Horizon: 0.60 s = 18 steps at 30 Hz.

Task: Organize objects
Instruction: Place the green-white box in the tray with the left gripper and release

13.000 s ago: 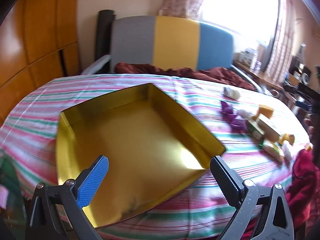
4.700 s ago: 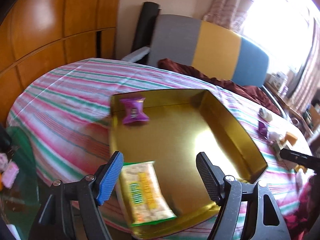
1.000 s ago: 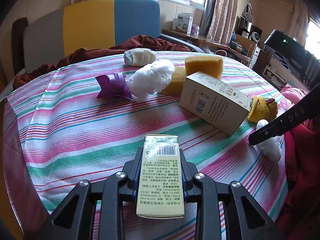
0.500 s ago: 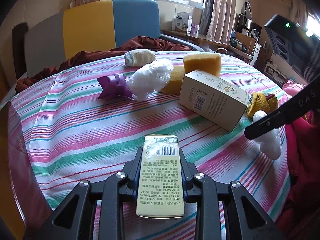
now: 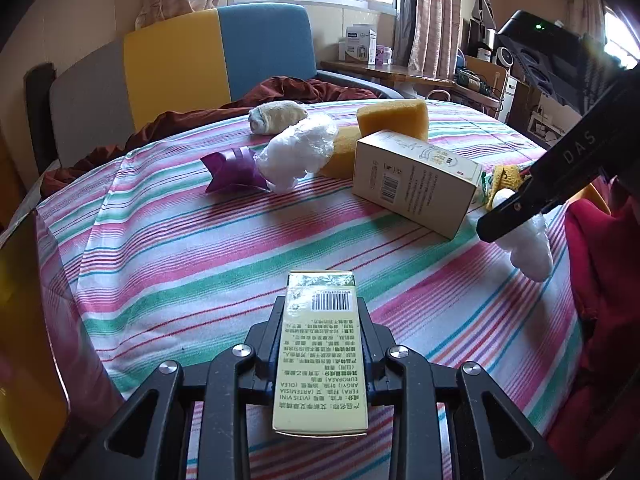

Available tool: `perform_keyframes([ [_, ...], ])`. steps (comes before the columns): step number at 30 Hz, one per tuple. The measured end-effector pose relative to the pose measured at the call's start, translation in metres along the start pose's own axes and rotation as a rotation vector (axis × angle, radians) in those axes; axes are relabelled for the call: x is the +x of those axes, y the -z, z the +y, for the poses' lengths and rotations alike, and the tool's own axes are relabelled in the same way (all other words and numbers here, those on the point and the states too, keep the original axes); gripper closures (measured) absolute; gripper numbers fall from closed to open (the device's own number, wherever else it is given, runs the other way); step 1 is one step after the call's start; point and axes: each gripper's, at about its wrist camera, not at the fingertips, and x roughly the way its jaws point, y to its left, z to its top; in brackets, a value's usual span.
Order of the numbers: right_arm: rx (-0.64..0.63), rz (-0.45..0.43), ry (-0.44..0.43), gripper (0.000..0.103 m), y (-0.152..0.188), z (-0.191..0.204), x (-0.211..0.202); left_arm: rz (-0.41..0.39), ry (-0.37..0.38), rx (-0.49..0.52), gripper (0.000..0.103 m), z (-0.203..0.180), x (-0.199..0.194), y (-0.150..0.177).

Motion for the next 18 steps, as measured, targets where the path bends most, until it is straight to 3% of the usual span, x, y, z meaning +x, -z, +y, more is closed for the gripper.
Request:
perform_keyframes([
  [3, 0.004, -0.004, -0.002, 0.072, -0.001, 0.000, 0.001, 0.025, 0.019, -0.027, 0.073, 0.003, -0.008, 0.002],
  [5, 0.003, -0.008, 0.000, 0.072, -0.001, 0.000, 0.000, 0.045, 0.083, -0.101, 0.073, 0.010, -0.022, 0.001],
  [10, -0.009, -0.022, 0.010, 0.072, 0.001, -0.001, -0.004, -0.061, 0.084, -0.175, 0.073, 0.047, -0.092, -0.017],
  [14, -0.039, -0.039, 0.047, 0.072, 0.001, 0.008, -0.003, -0.092, -0.053, -0.257, 0.073, 0.114, -0.130, -0.020],
  [18, -0.047, -0.042, 0.051, 0.072, 0.000, 0.010, -0.002, -0.034, -0.208, -0.421, 0.073, 0.199, -0.144, 0.003],
])
